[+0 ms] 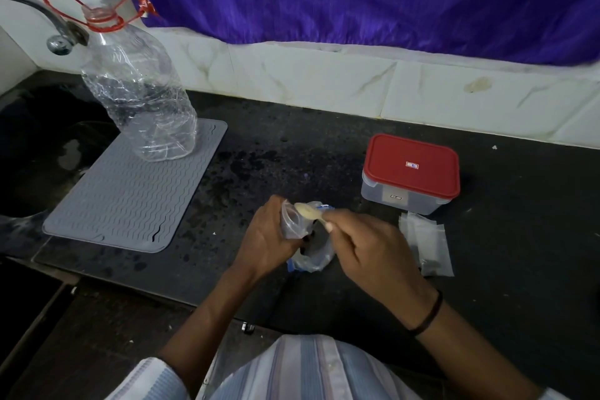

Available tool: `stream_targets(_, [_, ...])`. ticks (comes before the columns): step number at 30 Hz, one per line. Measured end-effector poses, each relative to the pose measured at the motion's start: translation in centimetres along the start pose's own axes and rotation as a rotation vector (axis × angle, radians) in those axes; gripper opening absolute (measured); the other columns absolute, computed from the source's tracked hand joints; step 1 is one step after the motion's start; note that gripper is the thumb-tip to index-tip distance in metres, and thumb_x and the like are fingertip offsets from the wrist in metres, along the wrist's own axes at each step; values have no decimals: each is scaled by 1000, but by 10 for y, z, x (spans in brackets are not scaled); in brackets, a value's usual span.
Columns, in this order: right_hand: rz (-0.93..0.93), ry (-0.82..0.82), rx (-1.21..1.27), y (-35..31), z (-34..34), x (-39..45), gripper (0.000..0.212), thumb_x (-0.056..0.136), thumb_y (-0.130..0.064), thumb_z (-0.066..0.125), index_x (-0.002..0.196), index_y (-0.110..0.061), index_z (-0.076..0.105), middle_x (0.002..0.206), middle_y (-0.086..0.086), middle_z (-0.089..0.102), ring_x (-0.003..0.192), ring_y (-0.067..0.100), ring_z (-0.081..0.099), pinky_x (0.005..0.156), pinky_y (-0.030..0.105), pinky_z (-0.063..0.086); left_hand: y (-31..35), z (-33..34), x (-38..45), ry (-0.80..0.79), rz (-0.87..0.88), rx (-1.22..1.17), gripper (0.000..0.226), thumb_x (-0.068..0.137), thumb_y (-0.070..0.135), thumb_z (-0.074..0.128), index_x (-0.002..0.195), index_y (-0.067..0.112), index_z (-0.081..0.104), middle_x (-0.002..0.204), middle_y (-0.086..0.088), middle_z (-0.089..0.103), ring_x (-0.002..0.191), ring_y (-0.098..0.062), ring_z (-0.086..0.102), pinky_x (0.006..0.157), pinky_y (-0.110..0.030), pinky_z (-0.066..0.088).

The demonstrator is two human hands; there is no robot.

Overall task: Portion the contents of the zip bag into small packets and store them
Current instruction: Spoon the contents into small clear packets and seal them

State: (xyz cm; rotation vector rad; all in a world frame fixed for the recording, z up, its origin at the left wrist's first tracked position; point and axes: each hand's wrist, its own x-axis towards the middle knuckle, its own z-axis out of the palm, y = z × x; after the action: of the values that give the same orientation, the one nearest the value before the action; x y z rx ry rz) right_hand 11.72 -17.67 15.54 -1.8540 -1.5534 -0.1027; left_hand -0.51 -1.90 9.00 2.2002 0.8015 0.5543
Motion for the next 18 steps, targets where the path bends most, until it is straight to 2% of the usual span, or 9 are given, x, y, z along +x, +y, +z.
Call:
stream_targets(1, [64,44,38,5,0,-2,22,98,-24,49,106,-16,68,73,-3,66,60,12,59,51,34,49,-1,-2,-1,3,-48,-17,41,71,49,68,92,20,50,85,7,57,75,-6,55,63,-24,44])
stream_targets(3, [197,81,126,17,4,-8,23,98,-29,47,98,-18,68,63,-4,62,53,12,57,49,38,47,-4,-3,-2,13,-164,-51,38,74,40,77,96,21,51,88,9,59,77,-2,56,63,-22,44])
stream_targets(4, [266,74,166,22,8,-12,24,97,-32,46,95,-20,67,61,-5,61,52,13,58,49,40,47,-6,-3,-3,21,-216,-67,37,77,33,79,98,20,52,89,9,60,78,-1,57,65,-24,43])
stream_targets(6, [378,13,195,30,19,-20,21,96,-34,46,93,-23,65,62,-5,62,54,11,60,52,42,50,-6,-3,-5,33,-323,-87,36,81,32,79,101,18,52,91,8,60,81,-1,57,67,-27,46])
stream_targets(10, [488,-123,189,36,47,-34,14,95,-28,52,96,-25,65,71,-13,64,64,5,64,60,37,56,-2,2,-9,23,-497,-89,42,80,49,73,101,22,50,94,4,61,85,-16,65,77,-43,58])
stream_targets(14, [495,-149,100,38,66,-36,12,95,-25,54,92,-20,64,72,-2,67,62,14,63,59,42,54,4,12,-18,-23,-536,-42,57,74,61,71,106,18,52,105,-4,59,92,-24,64,82,-48,57])
stream_targets(18, [494,-149,116,35,75,-36,13,94,-25,53,90,-18,64,75,2,68,66,17,64,60,42,54,-7,24,-24,-87,-578,-97,84,56,83,71,106,18,54,106,-7,60,91,-23,65,75,-49,60])
